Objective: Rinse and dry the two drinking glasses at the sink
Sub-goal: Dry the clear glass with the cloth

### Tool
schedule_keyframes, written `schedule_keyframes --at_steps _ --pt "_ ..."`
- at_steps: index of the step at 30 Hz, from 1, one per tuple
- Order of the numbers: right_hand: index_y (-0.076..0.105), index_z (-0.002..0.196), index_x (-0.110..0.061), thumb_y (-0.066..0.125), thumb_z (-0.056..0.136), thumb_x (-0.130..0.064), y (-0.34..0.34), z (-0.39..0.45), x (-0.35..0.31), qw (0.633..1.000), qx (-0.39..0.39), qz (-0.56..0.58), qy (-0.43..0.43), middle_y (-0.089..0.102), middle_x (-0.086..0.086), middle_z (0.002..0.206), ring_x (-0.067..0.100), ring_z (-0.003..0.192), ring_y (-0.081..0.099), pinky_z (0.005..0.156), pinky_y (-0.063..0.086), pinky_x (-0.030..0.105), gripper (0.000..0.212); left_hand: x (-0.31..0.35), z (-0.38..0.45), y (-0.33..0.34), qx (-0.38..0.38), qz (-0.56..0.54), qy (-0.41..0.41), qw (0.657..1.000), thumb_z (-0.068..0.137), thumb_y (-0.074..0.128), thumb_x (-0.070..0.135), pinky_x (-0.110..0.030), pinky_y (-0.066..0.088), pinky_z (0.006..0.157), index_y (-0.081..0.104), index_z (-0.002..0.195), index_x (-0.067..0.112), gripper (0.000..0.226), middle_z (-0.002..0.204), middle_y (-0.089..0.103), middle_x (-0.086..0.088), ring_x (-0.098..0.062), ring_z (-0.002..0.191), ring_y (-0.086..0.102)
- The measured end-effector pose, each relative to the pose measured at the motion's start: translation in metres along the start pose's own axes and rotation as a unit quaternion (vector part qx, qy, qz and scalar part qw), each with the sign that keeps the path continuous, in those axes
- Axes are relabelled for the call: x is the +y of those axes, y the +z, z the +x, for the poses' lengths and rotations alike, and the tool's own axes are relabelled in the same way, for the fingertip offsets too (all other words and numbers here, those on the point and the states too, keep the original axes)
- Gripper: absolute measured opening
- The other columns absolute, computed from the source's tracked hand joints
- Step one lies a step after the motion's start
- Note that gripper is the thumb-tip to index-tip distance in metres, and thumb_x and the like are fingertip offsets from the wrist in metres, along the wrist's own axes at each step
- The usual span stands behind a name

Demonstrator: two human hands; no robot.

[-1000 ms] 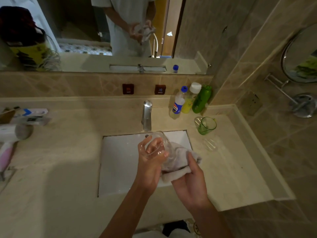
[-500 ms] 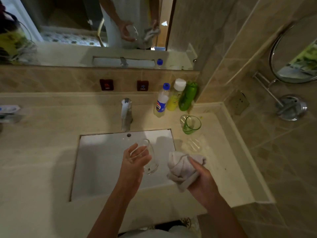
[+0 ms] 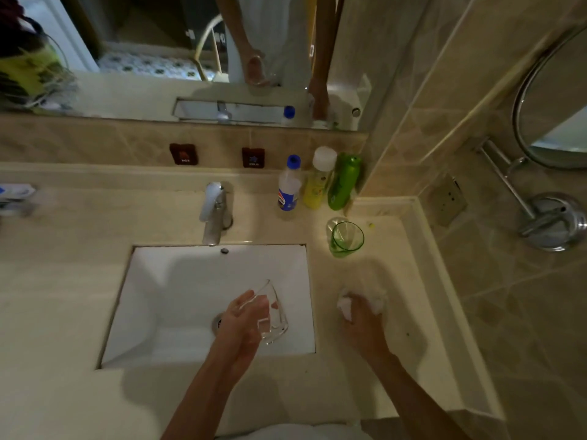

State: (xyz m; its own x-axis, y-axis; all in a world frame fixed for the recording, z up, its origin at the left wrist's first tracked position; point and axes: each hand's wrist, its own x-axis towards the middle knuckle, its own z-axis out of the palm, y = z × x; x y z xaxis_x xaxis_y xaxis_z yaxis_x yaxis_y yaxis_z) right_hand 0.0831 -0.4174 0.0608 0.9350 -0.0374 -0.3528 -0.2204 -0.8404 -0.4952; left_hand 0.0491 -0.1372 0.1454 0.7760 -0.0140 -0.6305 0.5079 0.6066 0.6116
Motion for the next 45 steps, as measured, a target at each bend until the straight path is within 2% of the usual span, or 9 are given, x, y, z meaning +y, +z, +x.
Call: schedule_keyframes --at_steps 5,9,11,15,21,27,35,41,45 --pt "0.046 0.14 -0.007 0.046 0.077 -0.07 0.025 -0.005 0.016 0.978 -0.122 -0.165 0.033 0.051 0.015 0.143 0.033 0.133 0.042 0.076 0.053 0.063 0.089 -0.008 0.011 0.004 -0.004 0.019 0.001 1.0 0.09 0.078 0.014 -0.049 0.06 0.084 0.044 0.145 -0.005 0.068 0.13 0.063 -0.036 -0.037 0.099 0.07" --pt "-0.001 0.157 -0.014 0.042 0.084 -0.078 -0.017 0.004 -0.016 0.972 -0.19 -0.136 0.0 -0.013 0.003 0.164 0.026 0.153 0.001 0.116 0.017 0.057 0.107 -0.009 0.016 0.014 -0.005 0.026 0.007 1.0 0.077 0.087 0.023 -0.052 0.059 0.087 0.046 0.144 -0.004 0.084 0.134 0.06 -0.037 -0.044 0.108 0.064" --pt "0.023 0.155 -0.008 0.051 0.095 -0.054 -0.041 0.01 -0.031 0.97 -0.239 -0.03 0.038 0.012 0.011 0.165 0.026 0.149 0.021 0.116 0.024 0.037 0.08 -0.012 0.018 0.019 -0.01 0.036 0.002 0.999 0.071 0.091 0.027 -0.047 0.061 0.075 0.05 0.14 -0.006 0.087 0.128 0.061 -0.036 -0.042 0.107 0.061" --pt "0.061 0.13 -0.018 0.052 0.101 -0.033 -0.07 -0.009 -0.062 0.981 -0.121 0.154 0.016 0.064 -0.004 0.123 0.018 0.114 0.062 0.078 0.049 0.009 0.034 -0.016 0.023 0.038 -0.035 0.072 0.005 0.997 0.061 0.093 0.032 -0.04 0.06 0.068 0.07 0.104 0.004 0.056 0.103 0.062 -0.025 -0.031 0.087 0.062" --pt "0.037 0.15 -0.033 0.056 0.087 -0.062 -0.056 -0.053 -0.097 0.919 -0.206 0.33 -0.064 0.047 -0.02 0.146 -0.004 0.131 0.048 0.11 0.041 0.023 0.071 -0.028 0.023 0.065 0.001 0.085 0.015 0.996 0.077 0.081 0.053 -0.05 0.055 0.088 0.054 0.135 0.004 0.08 0.115 0.07 -0.018 -0.034 0.105 0.067" --pt "0.047 0.121 -0.035 0.07 0.088 -0.037 -0.06 -0.035 -0.082 0.933 -0.125 0.333 -0.059 0.06 -0.024 0.117 -0.02 0.108 0.053 0.088 0.046 0.008 0.04 -0.036 0.004 0.073 -0.045 0.028 -0.002 0.999 0.088 0.035 0.067 -0.046 0.039 0.119 0.053 0.144 0.02 0.075 0.145 0.063 -0.003 -0.022 0.135 0.058" --pt "0.046 0.133 -0.014 0.089 0.055 -0.055 -0.059 -0.009 -0.047 0.89 -0.086 0.447 -0.011 0.059 0.006 0.133 0.004 0.111 0.06 0.09 0.052 0.021 0.098 -0.05 0.004 0.078 -0.094 0.165 0.05 0.981 0.11 0.01 0.048 -0.037 0.039 0.114 0.069 0.131 0.011 0.073 0.136 0.07 -0.002 -0.014 0.133 0.06" --pt "0.06 0.115 -0.023 0.097 0.045 -0.024 -0.059 0.012 -0.009 0.877 0.017 0.478 0.058 0.06 0.007 0.11 0.018 0.094 0.064 0.072 0.056 0.03 0.079 -0.065 0.043 0.042 0.045 0.429 0.108 0.896 0.108 0.05 0.029 -0.041 0.051 0.101 0.074 0.106 0.017 0.027 0.108 0.075 0.001 -0.018 0.107 0.069" --pt "0.058 0.119 -0.032 0.09 0.062 -0.007 -0.073 0.039 0.018 0.887 0.084 0.448 0.076 0.058 -0.007 0.115 0.016 0.11 0.059 0.088 0.053 0.033 0.07 -0.093 0.065 -0.012 0.173 0.561 0.093 0.804 0.104 0.051 0.027 -0.043 0.051 0.085 0.058 0.081 0.026 0.024 0.091 0.068 -0.003 -0.029 0.093 0.068"
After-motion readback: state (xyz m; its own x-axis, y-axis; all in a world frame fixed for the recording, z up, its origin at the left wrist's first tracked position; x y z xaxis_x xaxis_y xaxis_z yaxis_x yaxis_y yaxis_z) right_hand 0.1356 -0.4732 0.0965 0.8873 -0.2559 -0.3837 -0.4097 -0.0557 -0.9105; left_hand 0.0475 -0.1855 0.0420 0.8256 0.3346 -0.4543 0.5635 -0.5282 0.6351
